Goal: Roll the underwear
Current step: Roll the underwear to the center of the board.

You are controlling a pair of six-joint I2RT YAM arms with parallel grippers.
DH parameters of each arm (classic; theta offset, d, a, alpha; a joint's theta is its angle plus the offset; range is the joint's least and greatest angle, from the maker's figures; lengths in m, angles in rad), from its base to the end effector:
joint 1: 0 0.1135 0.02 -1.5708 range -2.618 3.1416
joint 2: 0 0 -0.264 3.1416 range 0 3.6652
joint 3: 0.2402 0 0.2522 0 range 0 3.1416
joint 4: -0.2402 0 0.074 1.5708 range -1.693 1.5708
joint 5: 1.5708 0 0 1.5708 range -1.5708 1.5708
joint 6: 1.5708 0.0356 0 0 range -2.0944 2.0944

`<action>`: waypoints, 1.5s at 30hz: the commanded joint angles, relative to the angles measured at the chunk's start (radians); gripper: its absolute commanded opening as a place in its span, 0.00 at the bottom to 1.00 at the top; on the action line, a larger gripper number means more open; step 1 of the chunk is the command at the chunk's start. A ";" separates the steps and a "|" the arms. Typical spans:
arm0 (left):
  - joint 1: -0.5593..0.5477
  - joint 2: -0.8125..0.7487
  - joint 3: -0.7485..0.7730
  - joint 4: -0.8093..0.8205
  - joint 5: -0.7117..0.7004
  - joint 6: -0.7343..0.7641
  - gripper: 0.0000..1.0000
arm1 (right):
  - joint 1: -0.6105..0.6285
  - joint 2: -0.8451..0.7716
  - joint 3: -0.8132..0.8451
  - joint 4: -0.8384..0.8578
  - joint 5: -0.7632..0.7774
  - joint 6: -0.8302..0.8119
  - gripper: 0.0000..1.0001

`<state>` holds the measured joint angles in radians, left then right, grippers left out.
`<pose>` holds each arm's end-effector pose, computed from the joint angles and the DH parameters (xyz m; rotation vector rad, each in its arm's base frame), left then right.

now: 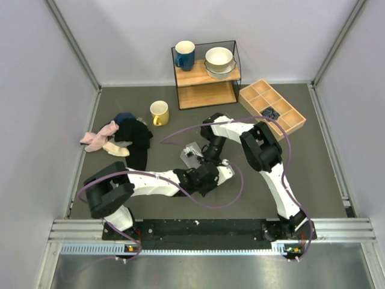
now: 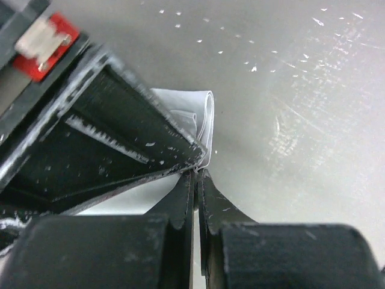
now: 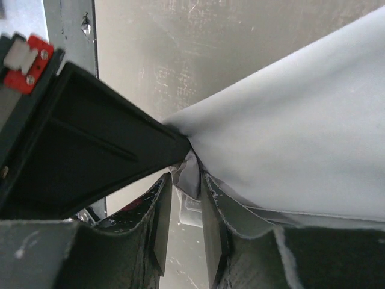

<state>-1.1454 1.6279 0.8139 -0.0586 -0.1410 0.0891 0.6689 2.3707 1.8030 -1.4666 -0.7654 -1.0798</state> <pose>0.1354 -0.2868 0.1565 1.3689 2.0376 -0.3005 0.3013 0.2696 0.1272 1.8479 -1.8693 -1.1571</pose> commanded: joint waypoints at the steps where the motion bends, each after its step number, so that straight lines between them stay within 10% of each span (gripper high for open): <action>1: 0.059 -0.095 -0.085 0.035 0.136 -0.153 0.00 | -0.023 -0.060 0.018 -0.066 0.012 -0.048 0.30; 25: 0.409 -0.181 -0.341 0.342 0.526 -0.480 0.00 | -0.175 -0.353 -0.140 0.052 -0.118 -0.160 0.35; 36: 0.578 -0.014 -0.268 0.269 0.704 -0.566 0.00 | -0.137 -0.705 -0.602 0.482 -0.262 -0.445 0.40; 45: 0.618 0.032 -0.252 0.247 0.733 -0.571 0.00 | 0.104 -0.769 -0.765 0.946 0.075 -0.238 0.40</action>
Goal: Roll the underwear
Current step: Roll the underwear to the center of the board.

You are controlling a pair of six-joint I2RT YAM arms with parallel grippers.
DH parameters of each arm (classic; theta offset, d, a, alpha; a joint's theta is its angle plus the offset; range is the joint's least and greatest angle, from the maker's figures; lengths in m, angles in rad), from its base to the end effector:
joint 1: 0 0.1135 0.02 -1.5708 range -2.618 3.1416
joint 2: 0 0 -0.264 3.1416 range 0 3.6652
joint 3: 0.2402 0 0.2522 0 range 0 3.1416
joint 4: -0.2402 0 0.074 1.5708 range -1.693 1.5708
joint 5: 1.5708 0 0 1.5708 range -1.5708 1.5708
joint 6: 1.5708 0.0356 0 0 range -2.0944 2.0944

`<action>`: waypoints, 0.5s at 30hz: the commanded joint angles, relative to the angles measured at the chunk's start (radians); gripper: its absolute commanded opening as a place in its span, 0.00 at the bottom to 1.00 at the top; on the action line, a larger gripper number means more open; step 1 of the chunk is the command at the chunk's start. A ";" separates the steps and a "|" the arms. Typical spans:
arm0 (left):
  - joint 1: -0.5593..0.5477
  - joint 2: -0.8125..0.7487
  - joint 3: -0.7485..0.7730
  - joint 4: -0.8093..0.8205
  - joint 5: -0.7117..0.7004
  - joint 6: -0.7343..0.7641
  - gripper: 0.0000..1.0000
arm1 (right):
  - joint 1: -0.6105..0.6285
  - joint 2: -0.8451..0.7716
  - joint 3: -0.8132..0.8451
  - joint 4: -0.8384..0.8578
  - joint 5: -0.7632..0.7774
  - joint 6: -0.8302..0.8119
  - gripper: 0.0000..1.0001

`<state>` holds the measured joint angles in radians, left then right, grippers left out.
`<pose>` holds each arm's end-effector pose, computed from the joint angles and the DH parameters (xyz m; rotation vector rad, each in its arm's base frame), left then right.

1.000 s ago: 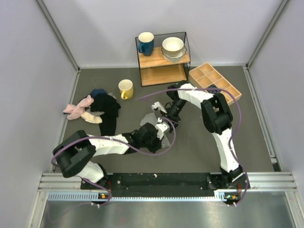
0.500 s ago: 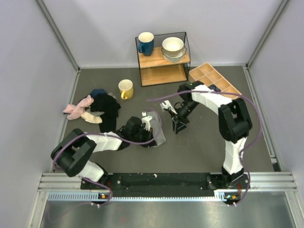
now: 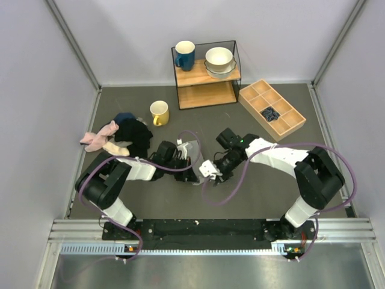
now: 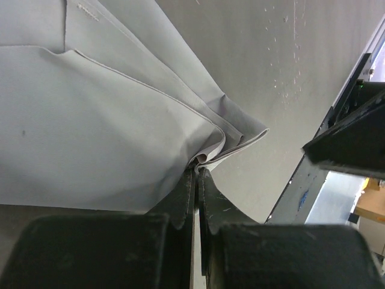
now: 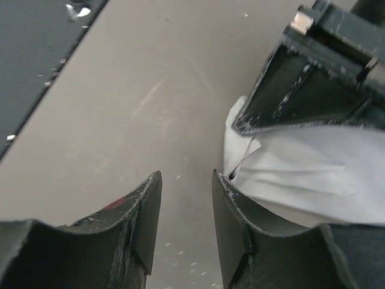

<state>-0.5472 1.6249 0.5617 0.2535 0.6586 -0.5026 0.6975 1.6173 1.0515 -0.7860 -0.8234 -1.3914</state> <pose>0.2246 -0.1623 0.1182 0.4005 2.5106 -1.2499 0.2075 0.2079 0.2007 -2.2281 1.1554 0.9357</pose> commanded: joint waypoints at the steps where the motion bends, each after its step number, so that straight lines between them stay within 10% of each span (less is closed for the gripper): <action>1: 0.021 0.035 0.001 -0.065 -0.068 0.018 0.00 | 0.088 -0.010 -0.013 0.299 0.180 0.078 0.40; 15: 0.036 0.061 -0.011 -0.019 -0.056 -0.010 0.00 | 0.185 0.072 -0.018 0.330 0.251 0.101 0.25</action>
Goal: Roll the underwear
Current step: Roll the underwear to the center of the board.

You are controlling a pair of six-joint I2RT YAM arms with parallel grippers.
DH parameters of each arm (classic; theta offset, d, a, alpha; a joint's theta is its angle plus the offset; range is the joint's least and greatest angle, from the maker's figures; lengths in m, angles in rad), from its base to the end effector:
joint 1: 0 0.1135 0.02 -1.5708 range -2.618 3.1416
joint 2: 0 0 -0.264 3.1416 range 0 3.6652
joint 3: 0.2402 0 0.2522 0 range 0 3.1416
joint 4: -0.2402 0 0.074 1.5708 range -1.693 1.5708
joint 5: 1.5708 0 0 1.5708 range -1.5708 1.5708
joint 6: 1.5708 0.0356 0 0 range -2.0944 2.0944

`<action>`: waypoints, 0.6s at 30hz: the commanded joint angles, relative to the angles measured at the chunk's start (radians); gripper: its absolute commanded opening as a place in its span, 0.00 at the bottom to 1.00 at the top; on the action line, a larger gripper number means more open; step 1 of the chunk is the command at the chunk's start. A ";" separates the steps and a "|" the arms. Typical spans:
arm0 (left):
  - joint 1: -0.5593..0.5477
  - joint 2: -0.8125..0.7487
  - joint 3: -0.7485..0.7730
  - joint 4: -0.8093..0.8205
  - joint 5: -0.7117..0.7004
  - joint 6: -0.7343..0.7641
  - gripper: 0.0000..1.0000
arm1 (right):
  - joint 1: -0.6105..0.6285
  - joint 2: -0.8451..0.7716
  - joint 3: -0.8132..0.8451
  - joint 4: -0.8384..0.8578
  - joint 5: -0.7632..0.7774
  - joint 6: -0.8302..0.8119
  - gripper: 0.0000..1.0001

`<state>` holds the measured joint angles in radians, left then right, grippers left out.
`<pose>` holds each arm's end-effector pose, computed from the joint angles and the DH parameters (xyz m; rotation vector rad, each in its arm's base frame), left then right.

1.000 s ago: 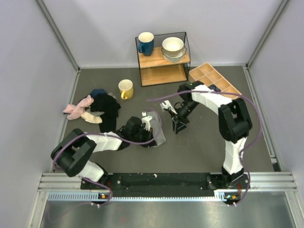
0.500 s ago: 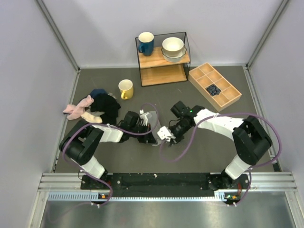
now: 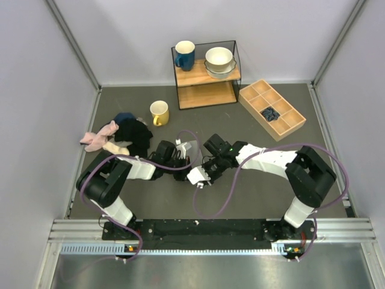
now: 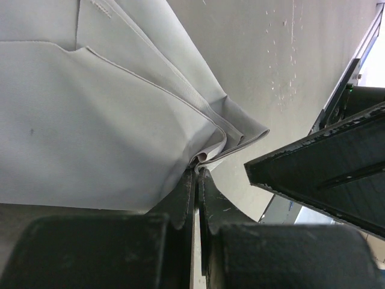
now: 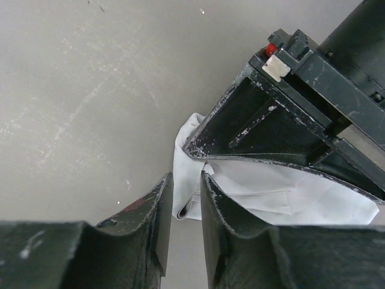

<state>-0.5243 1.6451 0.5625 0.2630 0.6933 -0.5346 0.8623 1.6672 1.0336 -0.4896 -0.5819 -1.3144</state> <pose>0.2281 -0.1582 0.1145 0.3474 2.5323 -1.2929 0.1955 0.2582 0.1861 -2.3097 1.0160 0.6062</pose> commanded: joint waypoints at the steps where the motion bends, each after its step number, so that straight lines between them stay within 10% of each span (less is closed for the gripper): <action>1: 0.015 0.042 -0.012 -0.027 -0.090 0.022 0.00 | 0.020 0.029 0.006 0.034 0.017 0.030 0.24; 10: 0.023 0.047 -0.019 -0.013 -0.089 0.022 0.00 | 0.021 0.106 0.036 0.071 0.106 0.096 0.11; 18: 0.029 0.056 -0.024 -0.002 -0.087 0.021 0.00 | 0.021 0.091 0.026 0.072 0.123 0.107 0.26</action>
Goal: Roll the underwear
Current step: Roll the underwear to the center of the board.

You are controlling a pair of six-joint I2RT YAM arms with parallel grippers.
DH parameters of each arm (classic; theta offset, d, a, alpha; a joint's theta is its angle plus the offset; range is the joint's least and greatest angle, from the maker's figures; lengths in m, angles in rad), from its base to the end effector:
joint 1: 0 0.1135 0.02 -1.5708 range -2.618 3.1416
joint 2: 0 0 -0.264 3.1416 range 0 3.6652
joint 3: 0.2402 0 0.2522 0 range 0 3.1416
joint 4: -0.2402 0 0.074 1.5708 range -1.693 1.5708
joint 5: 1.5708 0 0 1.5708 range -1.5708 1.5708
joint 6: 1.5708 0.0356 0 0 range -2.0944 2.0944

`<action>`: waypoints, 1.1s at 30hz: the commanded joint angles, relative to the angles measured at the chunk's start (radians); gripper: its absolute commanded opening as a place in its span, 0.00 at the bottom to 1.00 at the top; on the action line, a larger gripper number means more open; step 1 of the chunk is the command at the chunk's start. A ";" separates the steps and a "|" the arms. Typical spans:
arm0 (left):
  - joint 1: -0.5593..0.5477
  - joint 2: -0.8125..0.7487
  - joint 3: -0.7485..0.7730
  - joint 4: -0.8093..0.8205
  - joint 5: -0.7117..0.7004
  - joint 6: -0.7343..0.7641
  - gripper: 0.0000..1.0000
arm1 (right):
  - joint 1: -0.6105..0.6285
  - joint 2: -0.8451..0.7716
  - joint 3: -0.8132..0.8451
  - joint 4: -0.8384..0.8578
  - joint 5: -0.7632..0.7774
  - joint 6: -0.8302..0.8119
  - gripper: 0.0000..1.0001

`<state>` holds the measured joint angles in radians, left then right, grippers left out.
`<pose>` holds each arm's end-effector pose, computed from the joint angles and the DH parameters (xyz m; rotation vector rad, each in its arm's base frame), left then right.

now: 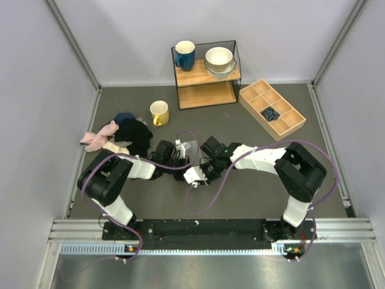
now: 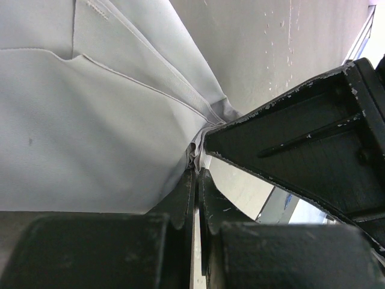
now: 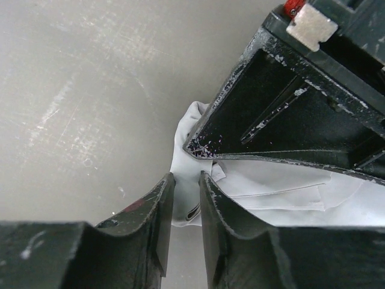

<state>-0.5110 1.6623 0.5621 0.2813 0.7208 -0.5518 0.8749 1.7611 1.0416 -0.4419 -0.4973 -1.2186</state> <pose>0.2305 -0.1562 0.1117 0.3246 2.5362 -1.3275 0.2021 0.2685 0.1598 -2.3229 1.1840 0.5589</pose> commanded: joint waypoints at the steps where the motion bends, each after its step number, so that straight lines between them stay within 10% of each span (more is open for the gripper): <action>1: 0.017 0.040 -0.024 -0.021 -0.115 0.038 0.00 | 0.009 -0.009 0.017 0.026 0.029 0.013 0.27; 33: 0.042 0.070 -0.079 0.053 -0.118 -0.022 0.00 | 0.081 0.001 0.086 -0.050 0.100 0.108 0.35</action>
<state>-0.4862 1.6871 0.5205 0.3862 0.7555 -0.6212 0.9436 1.7256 1.0832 -0.4820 -0.4320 -1.1278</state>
